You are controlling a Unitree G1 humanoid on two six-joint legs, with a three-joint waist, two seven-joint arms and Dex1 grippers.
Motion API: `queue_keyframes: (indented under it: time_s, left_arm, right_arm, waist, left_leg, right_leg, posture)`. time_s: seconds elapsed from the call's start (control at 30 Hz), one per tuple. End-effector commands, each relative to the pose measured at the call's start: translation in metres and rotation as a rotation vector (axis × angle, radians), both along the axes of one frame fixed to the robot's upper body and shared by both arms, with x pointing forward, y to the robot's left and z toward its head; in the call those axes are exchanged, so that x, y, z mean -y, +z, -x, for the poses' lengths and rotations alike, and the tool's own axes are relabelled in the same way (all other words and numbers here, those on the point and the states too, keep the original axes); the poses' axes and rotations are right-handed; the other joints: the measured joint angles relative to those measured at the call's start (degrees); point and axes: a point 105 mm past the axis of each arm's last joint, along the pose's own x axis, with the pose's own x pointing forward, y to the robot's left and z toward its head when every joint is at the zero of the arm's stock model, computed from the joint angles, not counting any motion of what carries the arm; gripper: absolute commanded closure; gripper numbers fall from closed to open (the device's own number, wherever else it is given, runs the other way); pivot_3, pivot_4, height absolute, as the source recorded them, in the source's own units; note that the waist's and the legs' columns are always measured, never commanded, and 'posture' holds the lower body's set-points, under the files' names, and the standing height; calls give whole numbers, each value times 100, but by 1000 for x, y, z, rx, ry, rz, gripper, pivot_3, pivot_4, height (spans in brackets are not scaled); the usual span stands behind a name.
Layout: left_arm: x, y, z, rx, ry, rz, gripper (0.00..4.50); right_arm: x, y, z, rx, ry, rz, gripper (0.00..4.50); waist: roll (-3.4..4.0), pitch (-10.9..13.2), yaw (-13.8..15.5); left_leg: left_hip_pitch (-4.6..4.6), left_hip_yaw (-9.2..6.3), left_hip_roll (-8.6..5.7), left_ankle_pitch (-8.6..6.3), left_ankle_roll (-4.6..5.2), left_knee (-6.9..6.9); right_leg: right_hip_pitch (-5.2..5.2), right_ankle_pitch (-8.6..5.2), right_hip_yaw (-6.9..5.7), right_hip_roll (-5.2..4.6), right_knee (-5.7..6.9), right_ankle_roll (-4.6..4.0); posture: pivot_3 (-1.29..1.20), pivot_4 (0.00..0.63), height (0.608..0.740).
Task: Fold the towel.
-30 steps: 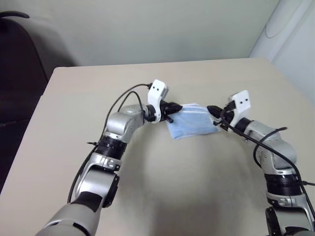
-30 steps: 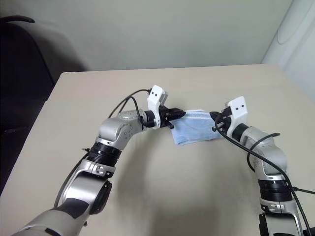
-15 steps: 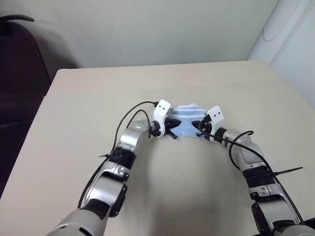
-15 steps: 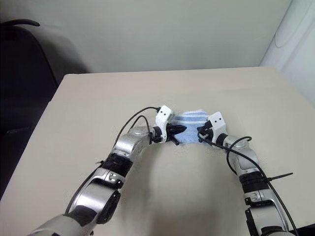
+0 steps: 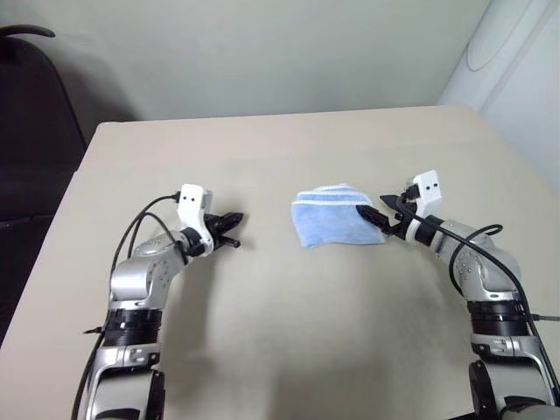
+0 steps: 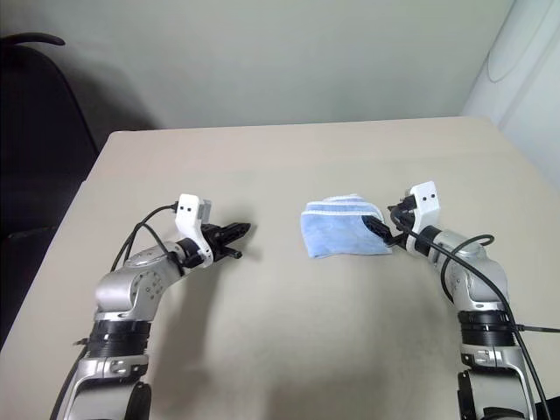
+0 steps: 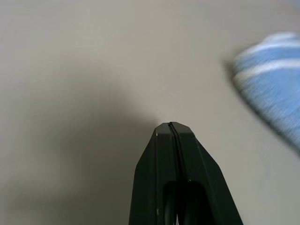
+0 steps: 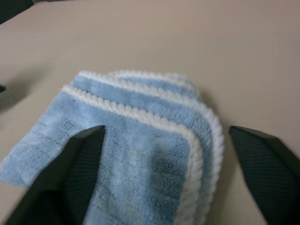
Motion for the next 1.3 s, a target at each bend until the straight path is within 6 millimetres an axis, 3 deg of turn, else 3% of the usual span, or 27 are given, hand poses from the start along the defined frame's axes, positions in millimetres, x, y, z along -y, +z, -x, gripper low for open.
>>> queue_keyframes:
  time_s: [0.03,0.17,0.33,0.37,0.5,0.77,0.8,0.87,0.93,1.13,1.2,1.3]
  left_arm:
    - [-11,20,8,64,35,7,4500]
    - [-12,21,14,67,49,10,4500]
    - [-5,23,22,78,52,22,4500]
    - [-4,23,23,78,54,26,4500]
    - [0,20,26,70,62,41,4500]
    - [11,19,24,64,51,61,4500]
    - [14,19,23,65,44,65,4500]
    - [17,19,22,65,37,68,4500]
    - [24,19,22,60,17,76,4500]
    - [35,14,18,36,-26,81,4500]
    - [38,14,16,33,-34,84,4500]
    - [47,14,11,31,-62,89,4500]
  right_arm:
    - [-2,-12,-11,-69,5,-40,37]
    - [-6,-26,-23,-114,3,-26,37]
    - [-33,-28,-21,-113,118,-30,37]
    - [-36,-25,-19,-104,137,-36,206]
    - [-41,-19,-12,-79,177,-47,1195]
    - [-13,-7,-11,-43,69,-92,4125]
    - [-4,-2,-12,-22,25,-111,4425]
    - [7,4,-12,2,-25,-132,4470]
    - [40,18,-7,29,-156,-236,4470]
    - [171,56,28,140,-663,-402,4470]
    - [198,50,36,111,-797,-402,4470]
    - [232,22,45,17,-981,-359,4470]
  waist:
    - [1,0,5]
    - [0,-1,-9]
    - [-1,-1,-58]
    - [-1,-2,-75]
    - [-1,-1,-110]
    - [-1,-1,-87]
    - [-1,-1,-75]
    - [-1,-1,-45]
    - [-1,-1,-18]
    - [0,-1,64]
    - [-1,-1,54]
    - [-7,-4,20]
  left_leg:
    - [0,2,0,0,0,-5]
    - [-4,2,0,0,0,-30]
    - [0,-1,5,0,0,-37]
    - [0,-1,9,0,0,-37]
    - [1,-3,16,1,-1,-45]
    - [-1,-5,21,5,-9,-45]
    - [-1,-6,21,6,-10,-45]
    - [-1,-8,20,7,-11,-43]
    - [-1,-7,19,7,-12,-41]
    - [-3,1,8,7,-12,-35]
    - [0,4,7,7,-11,-35]
    - [16,-1,13,4,-6,-36]
  right_leg:
    - [-5,1,2,0,1,-2]
    - [-17,10,-1,-4,3,8]
    - [-19,25,-3,-2,4,4]
    - [-19,22,-3,0,5,-6]
    - [-23,21,-5,5,7,-16]
    - [-21,20,-8,5,5,-16]
    - [-19,20,-8,4,5,-16]
    - [-17,20,-8,4,5,-17]
    - [-16,20,-8,3,5,-17]
    - [-10,10,-6,-2,2,-14]
    - [-9,10,2,-3,2,-11]
    - [7,15,11,0,3,-2]
  posture:
    - [0,150,735]
    - [0,150,735]
    - [0,150,735]
    - [0,150,735]
    - [0,150,735]
    - [0,150,735]
    - [0,150,735]
    - [0,150,735]
    - [0,150,735]
    - [0,150,735]
    - [0,150,735]
    - [0,150,735]
